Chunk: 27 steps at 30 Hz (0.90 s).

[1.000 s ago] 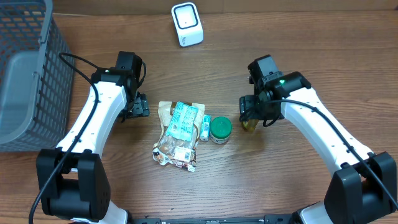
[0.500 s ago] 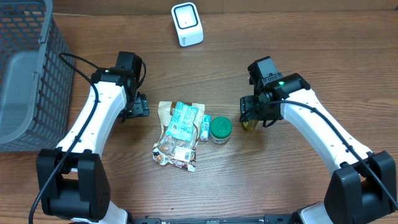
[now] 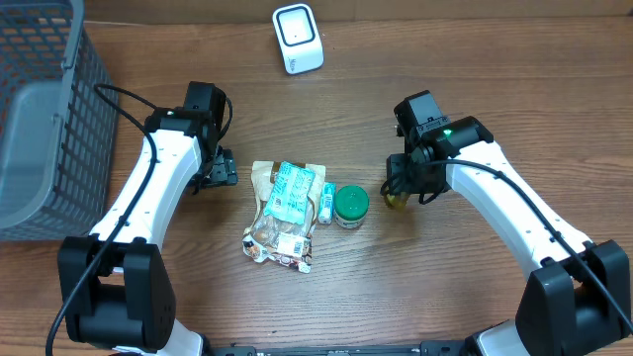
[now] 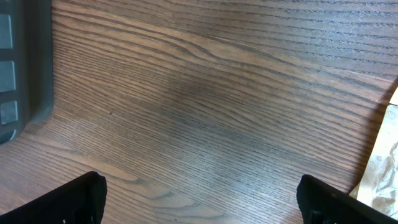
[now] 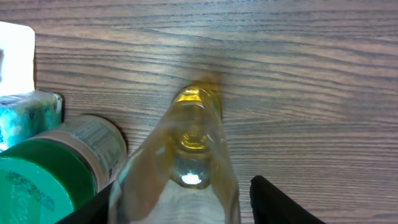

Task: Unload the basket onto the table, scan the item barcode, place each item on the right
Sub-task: 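Close the right gripper on the oil bottle neck, then lift the oil bottle with the right gripper toward the scanner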

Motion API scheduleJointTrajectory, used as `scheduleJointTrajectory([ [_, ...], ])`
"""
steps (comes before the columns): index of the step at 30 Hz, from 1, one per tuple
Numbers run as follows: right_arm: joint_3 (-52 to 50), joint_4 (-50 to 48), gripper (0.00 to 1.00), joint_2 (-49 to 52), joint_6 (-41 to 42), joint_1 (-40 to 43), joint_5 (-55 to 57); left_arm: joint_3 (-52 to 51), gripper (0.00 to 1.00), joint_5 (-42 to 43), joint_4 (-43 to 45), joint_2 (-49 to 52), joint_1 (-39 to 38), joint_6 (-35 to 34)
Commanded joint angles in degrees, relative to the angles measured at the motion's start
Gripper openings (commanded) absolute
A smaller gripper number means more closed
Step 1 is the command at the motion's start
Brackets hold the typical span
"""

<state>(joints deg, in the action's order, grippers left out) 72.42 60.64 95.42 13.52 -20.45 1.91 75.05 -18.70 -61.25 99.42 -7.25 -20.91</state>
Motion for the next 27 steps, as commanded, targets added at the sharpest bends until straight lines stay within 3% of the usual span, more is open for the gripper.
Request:
scheduleJointTrajectory([
  [1, 2.0, -0.1, 0.44, 0.1, 0.0, 0.1, 0.5, 1.0, 1.0, -0.8, 0.1, -1.1, 0.1, -0.8],
  [9, 5.6, 2.0, 0.31, 0.1, 0.0, 0.1, -0.6, 1.0, 1.0, -0.8, 0.1, -1.1, 0.1, -0.8],
  [17, 18.4, 11.5, 0.18, -0.9, 0.0, 2.0, -3.7, 1.0, 1.0, -0.8, 0.1, -1.1, 0.1, -0.8],
  [21, 21.5, 13.0, 0.16, -2.4, -0.3, 4.9, -14.3, 1.0, 0.99, -0.8, 0.1, -1.1, 0.1, -0.8],
  [24, 21.5, 13.7, 0.04, -3.3, -0.6, 7.4, -27.7, 1.0, 0.99, -0.8, 0.1, -1.1, 0.1, -0.8],
  [27, 21.5, 15.6, 0.04, -3.3, -7.5, 9.6, -44.2, 1.0, 1.0, -0.8, 0.1, -1.1, 0.1, -0.8],
])
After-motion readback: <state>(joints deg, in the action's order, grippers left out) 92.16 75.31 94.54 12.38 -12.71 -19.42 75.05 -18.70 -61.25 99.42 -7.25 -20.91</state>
